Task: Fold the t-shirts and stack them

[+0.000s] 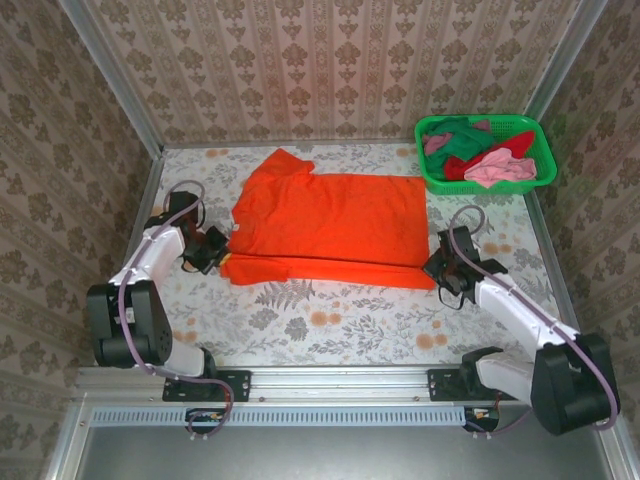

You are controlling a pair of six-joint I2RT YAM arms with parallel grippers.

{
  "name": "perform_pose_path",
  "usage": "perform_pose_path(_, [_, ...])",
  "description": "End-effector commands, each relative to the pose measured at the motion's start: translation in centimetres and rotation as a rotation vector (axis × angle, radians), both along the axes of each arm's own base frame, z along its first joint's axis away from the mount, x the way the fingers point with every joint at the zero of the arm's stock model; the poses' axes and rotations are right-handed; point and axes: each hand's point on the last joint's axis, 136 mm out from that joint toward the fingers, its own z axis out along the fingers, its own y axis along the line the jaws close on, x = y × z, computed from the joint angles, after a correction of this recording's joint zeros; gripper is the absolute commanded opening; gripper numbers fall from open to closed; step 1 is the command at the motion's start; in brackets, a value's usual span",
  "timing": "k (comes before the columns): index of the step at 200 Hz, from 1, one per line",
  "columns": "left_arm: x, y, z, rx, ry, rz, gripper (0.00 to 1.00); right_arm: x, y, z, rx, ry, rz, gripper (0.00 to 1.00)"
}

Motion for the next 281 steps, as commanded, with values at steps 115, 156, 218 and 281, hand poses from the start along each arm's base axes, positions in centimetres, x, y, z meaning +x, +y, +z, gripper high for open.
perform_pose_path(115, [6.5, -0.3, 2.5, 0.088, -0.073, -0.145, 0.00, 8.1, 0.4, 1.7, -0.127, -0.011, 0.078, 0.00])
perform_pose_path(156, [7.5, -0.5, 2.2, 0.097, -0.065, -0.166, 0.00, 9.2, 0.5, 1.8, -0.124, -0.021, 0.069, 0.00])
perform_pose_path(218, [9.0, -0.5, 2.2, 0.101, -0.075, -0.167, 0.00, 10.9, 0.9, 1.6, -0.116, -0.030, 0.073, 0.00])
perform_pose_path(281, [10.8, -0.6, 1.7, 0.105, -0.081, -0.173, 0.00, 13.1, 1.4, 1.8, -0.113, -0.034, 0.095, 0.00])
